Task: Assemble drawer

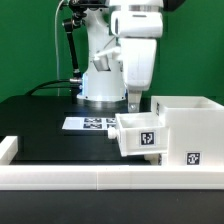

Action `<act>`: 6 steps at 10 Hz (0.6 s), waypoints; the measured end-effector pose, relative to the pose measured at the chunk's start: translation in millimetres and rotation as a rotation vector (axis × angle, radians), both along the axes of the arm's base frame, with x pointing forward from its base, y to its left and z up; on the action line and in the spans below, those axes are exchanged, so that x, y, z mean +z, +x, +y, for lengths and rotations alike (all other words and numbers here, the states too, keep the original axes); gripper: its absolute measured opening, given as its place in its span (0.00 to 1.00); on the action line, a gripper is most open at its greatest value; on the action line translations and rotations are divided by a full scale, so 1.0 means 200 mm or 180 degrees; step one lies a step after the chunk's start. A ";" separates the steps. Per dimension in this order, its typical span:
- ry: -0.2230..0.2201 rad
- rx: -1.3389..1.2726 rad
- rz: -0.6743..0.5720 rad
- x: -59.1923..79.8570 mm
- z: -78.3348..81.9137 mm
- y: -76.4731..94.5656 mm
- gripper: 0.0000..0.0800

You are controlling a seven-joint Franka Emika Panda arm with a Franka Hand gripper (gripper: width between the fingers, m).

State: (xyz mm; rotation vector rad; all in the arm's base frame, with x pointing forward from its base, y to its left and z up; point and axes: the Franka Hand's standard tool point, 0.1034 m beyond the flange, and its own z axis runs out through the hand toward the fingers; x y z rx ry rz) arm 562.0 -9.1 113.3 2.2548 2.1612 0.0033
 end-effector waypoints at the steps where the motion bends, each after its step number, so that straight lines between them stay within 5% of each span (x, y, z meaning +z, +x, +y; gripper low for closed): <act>1: -0.0013 0.0040 -0.0001 0.01 -0.07 0.01 0.81; 3: 0.0018 0.0039 -0.0021 -0.03 -0.19 0.02 0.81; 6: 0.0018 0.0041 -0.0008 -0.04 -0.17 0.02 0.81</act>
Offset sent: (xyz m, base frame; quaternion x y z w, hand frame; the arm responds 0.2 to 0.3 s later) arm 0.0000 0.0000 0.0000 0.0000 0.0000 0.0000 1.0000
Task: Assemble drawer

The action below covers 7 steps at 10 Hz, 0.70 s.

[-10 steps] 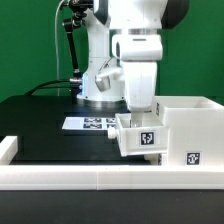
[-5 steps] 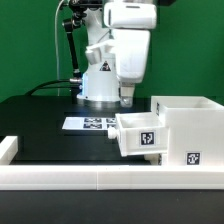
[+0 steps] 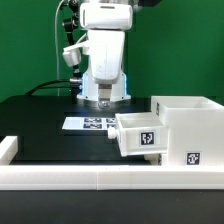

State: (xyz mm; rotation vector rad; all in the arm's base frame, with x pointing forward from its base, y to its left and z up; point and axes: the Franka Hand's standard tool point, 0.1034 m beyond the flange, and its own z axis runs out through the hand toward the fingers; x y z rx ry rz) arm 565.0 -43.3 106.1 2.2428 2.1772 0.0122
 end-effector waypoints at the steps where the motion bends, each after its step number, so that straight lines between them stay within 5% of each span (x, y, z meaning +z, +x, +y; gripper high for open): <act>1: 0.0040 0.0060 0.0029 -0.05 -0.02 0.01 0.81; 3: 0.0165 0.0160 0.0042 -0.12 -0.04 0.06 0.81; 7: 0.0649 0.0170 0.0107 -0.24 -0.12 0.07 0.81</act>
Offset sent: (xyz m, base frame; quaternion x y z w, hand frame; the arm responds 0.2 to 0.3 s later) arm 0.0160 0.0118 -0.0131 -0.0056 0.1589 -0.0203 0.9871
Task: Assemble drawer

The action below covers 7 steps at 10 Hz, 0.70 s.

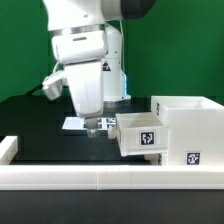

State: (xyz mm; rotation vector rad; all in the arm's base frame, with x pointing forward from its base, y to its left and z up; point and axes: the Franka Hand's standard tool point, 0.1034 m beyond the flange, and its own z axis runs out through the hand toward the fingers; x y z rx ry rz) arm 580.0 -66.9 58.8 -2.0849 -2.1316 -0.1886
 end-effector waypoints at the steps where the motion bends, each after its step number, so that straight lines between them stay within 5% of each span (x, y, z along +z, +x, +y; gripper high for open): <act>1: -0.0003 0.0001 0.0016 -0.02 0.04 0.00 0.81; 7: 0.0008 -0.0179 0.0105 -0.03 0.23 0.01 0.81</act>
Offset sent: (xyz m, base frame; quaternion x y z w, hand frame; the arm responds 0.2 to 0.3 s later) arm 0.0065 0.0226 -0.0036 0.0049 -0.0111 0.0262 0.9996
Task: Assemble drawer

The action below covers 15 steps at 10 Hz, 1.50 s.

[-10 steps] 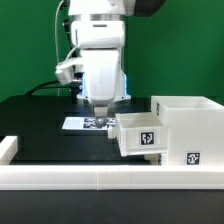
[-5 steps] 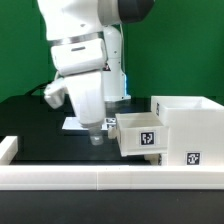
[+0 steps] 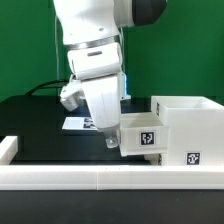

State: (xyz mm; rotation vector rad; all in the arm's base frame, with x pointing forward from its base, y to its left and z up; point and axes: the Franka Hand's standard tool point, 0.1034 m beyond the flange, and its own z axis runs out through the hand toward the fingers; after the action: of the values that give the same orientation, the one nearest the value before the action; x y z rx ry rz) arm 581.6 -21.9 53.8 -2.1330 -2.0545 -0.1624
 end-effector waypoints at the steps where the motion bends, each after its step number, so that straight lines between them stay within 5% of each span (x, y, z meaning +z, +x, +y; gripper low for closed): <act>1: -0.0015 -0.0035 0.0023 0.00 0.04 0.00 0.81; 4: -0.0088 -0.0061 0.0040 0.00 0.12 0.00 0.81; 9: -0.0213 -0.0014 0.0018 0.00 0.13 0.01 0.81; 15: -0.0189 0.0193 -0.0067 -0.01 0.16 0.02 0.81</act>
Offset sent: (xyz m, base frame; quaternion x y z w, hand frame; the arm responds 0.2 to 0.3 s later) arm -0.0026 0.0405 -0.0001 -0.0041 -0.0085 0.0072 0.9999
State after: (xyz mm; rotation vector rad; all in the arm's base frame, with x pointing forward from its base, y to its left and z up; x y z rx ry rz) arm 584.9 10.4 52.4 -2.1082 -2.1593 -0.1178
